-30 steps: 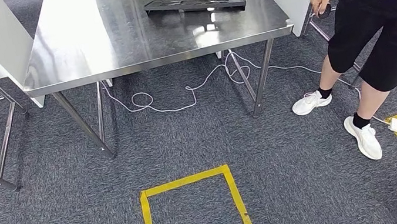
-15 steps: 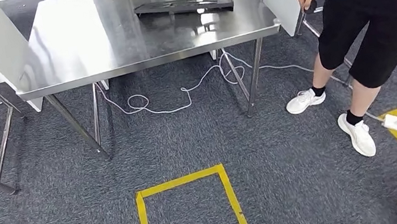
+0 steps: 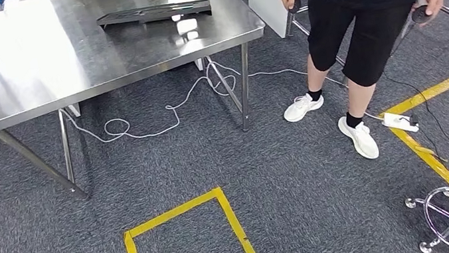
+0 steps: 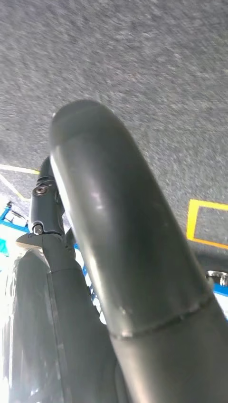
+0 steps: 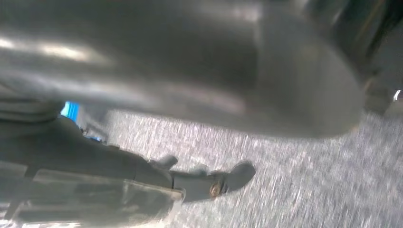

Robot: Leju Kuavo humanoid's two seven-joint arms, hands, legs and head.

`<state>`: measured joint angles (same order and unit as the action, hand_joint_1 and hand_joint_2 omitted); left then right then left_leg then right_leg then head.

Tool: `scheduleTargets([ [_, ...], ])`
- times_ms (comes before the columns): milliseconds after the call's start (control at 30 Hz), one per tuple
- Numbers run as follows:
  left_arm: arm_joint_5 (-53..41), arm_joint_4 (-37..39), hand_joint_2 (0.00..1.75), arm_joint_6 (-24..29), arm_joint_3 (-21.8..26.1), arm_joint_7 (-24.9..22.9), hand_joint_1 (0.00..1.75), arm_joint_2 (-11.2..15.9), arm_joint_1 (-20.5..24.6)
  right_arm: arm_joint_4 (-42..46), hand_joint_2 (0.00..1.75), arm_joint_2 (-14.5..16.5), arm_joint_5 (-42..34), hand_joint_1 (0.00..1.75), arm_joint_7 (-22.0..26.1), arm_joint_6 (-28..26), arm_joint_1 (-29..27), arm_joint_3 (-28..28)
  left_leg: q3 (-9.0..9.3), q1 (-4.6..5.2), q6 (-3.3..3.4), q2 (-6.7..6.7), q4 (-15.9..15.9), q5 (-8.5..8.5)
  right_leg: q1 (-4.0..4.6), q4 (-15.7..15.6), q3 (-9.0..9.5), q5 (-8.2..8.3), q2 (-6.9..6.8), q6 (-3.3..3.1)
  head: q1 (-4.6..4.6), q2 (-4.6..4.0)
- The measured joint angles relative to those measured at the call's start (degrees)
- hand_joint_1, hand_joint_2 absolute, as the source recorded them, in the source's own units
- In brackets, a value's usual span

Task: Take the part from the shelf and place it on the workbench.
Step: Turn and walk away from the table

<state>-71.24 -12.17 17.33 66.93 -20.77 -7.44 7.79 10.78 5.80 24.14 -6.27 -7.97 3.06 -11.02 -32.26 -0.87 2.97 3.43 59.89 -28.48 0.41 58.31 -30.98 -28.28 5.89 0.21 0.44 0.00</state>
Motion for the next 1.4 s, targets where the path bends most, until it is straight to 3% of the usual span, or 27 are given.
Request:
scheduleTargets([
  [67, 0.16, 0.0, 0.0, 0.27, -0.07, 0.01, 0.0, -0.14, 0.13, -0.06, 0.0, -0.05, 0.29, 0.0, -0.12, 0.05, -0.08, -0.01, 0.31, 0.04, -0.1, -1.27, -0.81, 0.4, -0.07, 0.18, -0.55, 0.05, 0.4, 0.46, -0.15, 0.0],
  [133, 0.27, 0.0, 0.0, 0.36, -0.09, 0.01, 0.0, -0.31, 0.13, -0.11, 0.0, -0.16, 0.46, 0.0, -0.16, 0.08, -0.11, -0.02, 0.59, -0.24, 0.0, -2.68, -1.73, 0.86, 0.15, 2.9, -2.23, -1.59, -1.78, 0.59, 0.21, 0.0],
  [200, 0.28, 0.01, 0.0, 0.42, -0.09, 0.01, 0.0, -0.38, -0.01, -0.13, 0.0, -0.3, 0.54, 0.0, -0.15, 0.07, 0.02, -0.02, 0.5, -0.2, 0.17, -4.2, -1.97, 0.98, -0.09, 9.5, -5.56, -4.96, -4.41, 0.56, 0.68, 0.0],
  [267, 0.28, 0.02, 0.0, 0.45, -0.09, 0.01, 0.0, -0.41, -0.12, -0.14, 0.0, -0.41, 0.56, 0.0, -0.08, 0.07, 0.06, -0.01, 0.37, -0.09, 0.17, -5.87, -1.94, 0.97, -0.6, 14.79, -7.97, -6.88, -5.11, 1.14, 0.82, 0.0],
  [300, 0.28, 0.02, 0.0, 0.46, -0.09, 0.01, 0.0, -0.41, -0.14, -0.14, 0.0, -0.43, 0.56, 0.0, -0.05, 0.06, 0.06, -0.01, 0.35, -0.09, 0.14, -6.64, -1.92, 0.97, -0.86, 14.52, -7.61, -6.49, -5.34, 1.71, 0.86, 0.0],
  [333, 0.27, 0.02, 0.0, 0.46, -0.09, 0.01, 0.0, -0.42, -0.13, -0.14, 0.0, -0.46, 0.56, 0.0, -0.03, 0.06, 0.05, 0.0, 0.41, -0.14, 0.08, -7.38, -1.92, 0.96, -1.13, 11.88, -5.99, -5.26, -5.74, 2.39, 0.87, 0.0],
  [400, 0.21, 0.02, 0.0, 0.46, -0.11, 0.01, 0.0, -0.44, -0.07, -0.14, 0.0, -0.49, 0.56, 0.0, -0.03, 0.04, 0.08, -0.01, 0.7, -0.1, -0.31, -8.6, -1.91, 0.88, -1.41, 3.55, -1.35, -2.21, -7.73, 3.23, 0.87, 0.0],
  [467, 0.05, 0.01, 0.0, 0.48, -0.14, 0.01, 0.0, -0.44, -0.02, -0.14, 0.0, -0.46, 0.56, 0.0, -0.03, -0.04, 0.13, -0.01, 1.12, 0.1, -1.07, -9.6, -1.89, 0.73, -1.14, -0.92, 0.73, -0.55, -9.15, 2.71, 0.77, 0.0],
  [533, -0.02, 0.0, 0.0, 0.5, -0.19, 0.01, 0.0, -0.46, 0.12, -0.15, 0.0, -0.43, 0.7, 0.0, -0.07, -0.11, 0.14, 0.0, 1.49, 0.12, -1.84, -10.6, -2.0, 0.7, -0.85, -1.18, 0.37, -0.09, -8.4, 1.75, 0.62, 0.0],
  [567, 0.03, 0.0, 0.0, 0.51, -0.2, 0.01, 0.0, -0.49, 0.21, -0.17, 0.0, -0.4, 0.84, 0.0, -0.1, -0.12, 0.13, -0.01, 1.53, -0.06, -2.2, -10.66, -1.91, 0.6, -1.25, -1.32, 0.49, 0.14, -7.76, 1.29, 0.57, 0.0],
  [633, 0.2, 0.0, 0.0, 0.52, -0.22, 0.01, 0.0, -0.55, 0.26, -0.22, 0.0, -0.3, 1.13, 0.0, -0.18, -0.13, 0.12, -0.01, 0.68, -0.46, -2.81, -8.17, 0.56, -1.59, -1.92, -1.61, 0.59, 0.8, -6.53, 0.24, 0.38, 0.0],
  [700, 0.3, 0.0, 0.0, 0.54, -0.22, 0.01, 0.0, -0.43, 0.12, -0.22, 0.0, -0.14, 1.28, 0.0, -0.21, -0.13, 0.13, -0.01, -2.05, -0.67, -3.16, -4.55, 7.32, -5.99, -2.03, -1.68, 0.34, 1.27, -5.36, -0.47, 0.12, 0.0],
  [767, 0.36, 0.0, 0.0, 0.55, -0.21, 0.01, 0.0, -0.29, -0.03, -0.25, 0.0, 0.01, 1.33, 0.0, -0.23, -0.12, 0.07, -0.01, -4.77, -0.7, -3.31, -3.43, 13.72, -8.63, -1.85, -1.64, 0.0, 1.49, -4.01, -0.57, 0.05, 0.0],
  [800, 0.38, 0.0, 0.0, 0.55, -0.21, 0.01, 0.0, -0.26, -0.06, -0.27, 0.0, 0.05, 1.33, 0.0, -0.23, -0.12, -0.02, 0.0, -4.96, -0.75, -3.34, -3.31, 14.31, -8.27, -1.83, -1.6, -0.06, 1.58, -3.24, -0.52, 0.04, 0.0],
  [833, 0.4, 0.0, 0.0, 0.55, -0.2, 0.01, 0.0, -0.23, -0.08, -0.29, 0.0, 0.09, 1.33, 0.0, -0.23, -0.12, -0.1, -0.01, -4.01, -0.85, -3.35, -3.2, 12.55, -6.78, -1.86, -1.52, -0.06, 1.65, -2.42, -0.4, 0.04, 0.0],
  [867, 0.4, 0.0, 0.0, 0.55, -0.2, 0.01, 0.0, -0.2, -0.09, -0.31, 0.0, 0.11, 1.34, 0.0, -0.23, -0.12, -0.16, -0.01, -2.19, -1.03, -3.38, -2.74, 8.96, -4.64, -1.92, -1.37, -0.06, 1.69, -1.61, -0.29, 0.03, 0.0],
  [933, 0.4, 0.01, 0.0, 0.55, -0.22, 0.01, 0.0, -0.16, -0.1, -0.31, 0.0, 0.16, 1.35, 0.0, -0.23, -0.12, -0.07, -0.01, 1.3, -1.39, -3.46, -0.49, 1.68, -1.75, -1.76, -0.8, -0.43, 1.71, -0.15, 0.09, 0.01, 0.0],
  [1000, 0.4, 0.01, 0.0, 0.55, -0.24, 0.03, 0.0, -0.16, -0.08, -0.32, 0.0, 0.19, 1.39, 0.0, -0.22, -0.12, 0.09, -0.02, 2.31, -1.25, -3.16, 0.64, -0.91, -1.38, -1.44, -0.53, -1.24, 1.9, 1.0, 0.86, 0.0, 0.0],
  [1067, 0.43, 0.0, 0.0, 0.55, -0.25, 0.03, 0.0, -0.16, 0.05, -0.34, 0.0, 0.18, 1.4, 0.0, -0.23, -0.12, -0.03, -0.02, 2.18, -0.9, -2.23, -0.7, -1.12, -0.97, -1.33, -0.64, -2.09, 2.3, 1.82, 1.82, 0.01, 0.0],
  [1133, 0.44, 0.0, 0.0, 0.55, -0.24, 0.03, 0.0, -0.16, 0.14, -0.37, 0.0, 0.18, 1.42, 0.0, -0.24, -0.13, -0.09, -0.02, 2.0, -0.83, -1.12, -2.21, -1.38, -0.48, -1.25, 1.34, -3.47, 1.27, -0.5, 2.08, 0.15, 0.0],
  [1200, 0.48, 0.0, 0.0, 0.58, -0.23, 0.03, 0.0, -0.13, 0.03, -0.38, 0.0, 0.2, 1.55, 0.0, -0.26, -0.13, 0.09, -0.02, 1.68, -0.71, -0.43, -3.87, -1.47, -0.29, -1.19, 7.94, -6.64, -2.2, -4.08, 1.69, 0.44, 0.0],
  [1267, 0.57, 0.0, 0.0, 0.64, -0.22, 0.03, 0.0, -0.09, -0.14, -0.38, 0.0, 0.21, 1.8, 0.0, -0.27, -0.11, 0.18, -0.03, 1.4, -0.49, -0.23, -5.72, -1.45, -0.24, -1.2, 15.3, -9.9, -5.29, -5.15, 1.77, 0.58, 0.0],
  [1300, 0.63, 0.0, 0.0, 0.66, -0.22, 0.03, 0.0, -0.08, -0.18, -0.38, 0.0, 0.21, 1.93, 0.0, -0.27, -0.09, 0.18, -0.03, 1.32, -0.4, -0.22, -6.62, -1.44, -0.22, -1.21, 16.66, -10.18, -5.67, -5.29, 2.06, 0.58, 0.0],
  [1333, 0.67, 0.0, 0.0, 0.67, -0.22, 0.03, 0.0, -0.09, -0.19, -0.38, 0.0, 0.21, 2.06, 0.0, -0.27, -0.07, 0.18, -0.04, 1.31, -0.32, -0.22, -7.43, -1.44, -0.22, -1.2, 15.45, -9.06, -5.12, -5.48, 2.44, 0.58, 0.0],
  [1400, 0.7, 0.01, 0.0, 0.69, -0.22, 0.03, 0.0, -0.13, -0.16, -0.38, 0.0, 0.18, 2.23, 0.0, -0.28, -0.04, 0.14, -0.06, 1.51, -0.19, -0.32, -8.84, -1.43, -0.27, -1.12, 7.42, -3.93, -2.68, -7.26, 2.89, 0.61, 0.0],
])
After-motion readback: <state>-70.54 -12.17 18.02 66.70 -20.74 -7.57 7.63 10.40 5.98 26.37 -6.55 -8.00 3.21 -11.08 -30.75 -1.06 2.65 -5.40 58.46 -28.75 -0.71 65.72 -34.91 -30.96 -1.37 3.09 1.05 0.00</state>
